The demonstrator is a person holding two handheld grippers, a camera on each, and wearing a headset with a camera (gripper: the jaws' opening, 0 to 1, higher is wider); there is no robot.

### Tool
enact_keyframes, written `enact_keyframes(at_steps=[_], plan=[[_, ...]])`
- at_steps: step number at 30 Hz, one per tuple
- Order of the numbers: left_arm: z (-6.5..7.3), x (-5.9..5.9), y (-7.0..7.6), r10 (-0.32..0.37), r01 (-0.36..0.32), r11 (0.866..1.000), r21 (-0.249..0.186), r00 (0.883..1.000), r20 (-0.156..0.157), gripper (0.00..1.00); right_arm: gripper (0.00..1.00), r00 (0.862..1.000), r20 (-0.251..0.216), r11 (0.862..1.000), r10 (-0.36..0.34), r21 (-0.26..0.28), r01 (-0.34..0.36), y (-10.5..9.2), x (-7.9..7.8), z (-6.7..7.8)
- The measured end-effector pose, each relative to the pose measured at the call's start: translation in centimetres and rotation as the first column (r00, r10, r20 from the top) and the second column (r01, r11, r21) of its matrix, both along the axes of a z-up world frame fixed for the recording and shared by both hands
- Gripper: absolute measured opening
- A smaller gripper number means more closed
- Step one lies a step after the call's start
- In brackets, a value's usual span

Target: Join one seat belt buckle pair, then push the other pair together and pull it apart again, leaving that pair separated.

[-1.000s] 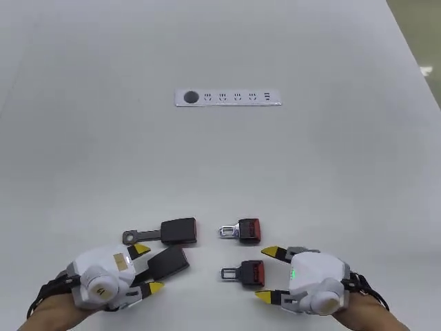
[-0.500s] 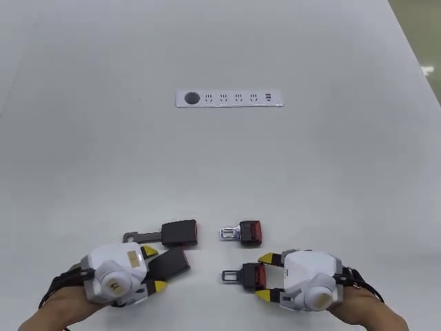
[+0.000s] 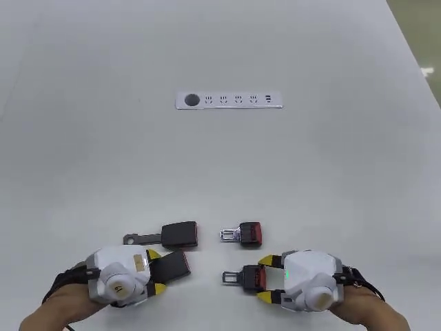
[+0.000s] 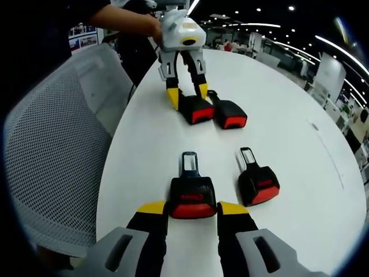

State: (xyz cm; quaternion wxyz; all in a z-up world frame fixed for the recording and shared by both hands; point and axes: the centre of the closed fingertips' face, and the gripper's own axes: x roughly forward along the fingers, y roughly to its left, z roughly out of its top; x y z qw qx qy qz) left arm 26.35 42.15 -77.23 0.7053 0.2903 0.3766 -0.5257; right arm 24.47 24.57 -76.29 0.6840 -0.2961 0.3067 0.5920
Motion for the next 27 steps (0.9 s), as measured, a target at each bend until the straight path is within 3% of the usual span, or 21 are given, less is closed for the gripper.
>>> enact_keyframes(at_steps=[13, 27], plan=[[-0.5, 0.2, 0.0, -0.085, 0.085, 0.996, 0.021, 0.996, -0.009, 0.33, 0.3, 1.0, 0.002, 1.0, 0.017, -0.009, -0.017, 0.2, 0.2, -0.2], [0.1, 0.0, -0.3, -0.182, 0.183, 0.982, 0.047, 0.983, -0.024, 0.33, 0.29, 1.0, -0.002, 1.0, 0.025, -0.001, -0.025, 1.9, 0.7, -0.2]])
